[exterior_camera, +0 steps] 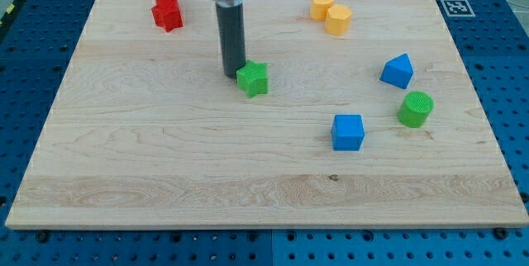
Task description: Push the green star into a green circle
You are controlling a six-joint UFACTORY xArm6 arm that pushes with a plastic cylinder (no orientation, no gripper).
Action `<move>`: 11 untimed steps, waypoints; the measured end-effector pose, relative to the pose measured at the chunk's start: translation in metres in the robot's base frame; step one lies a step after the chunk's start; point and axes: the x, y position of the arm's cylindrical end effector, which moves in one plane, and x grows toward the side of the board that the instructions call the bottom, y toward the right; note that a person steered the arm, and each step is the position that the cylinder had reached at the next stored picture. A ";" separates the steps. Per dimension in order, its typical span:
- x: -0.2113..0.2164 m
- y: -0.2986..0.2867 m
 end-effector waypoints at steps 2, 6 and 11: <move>0.035 0.011; -0.004 0.065; 0.004 0.141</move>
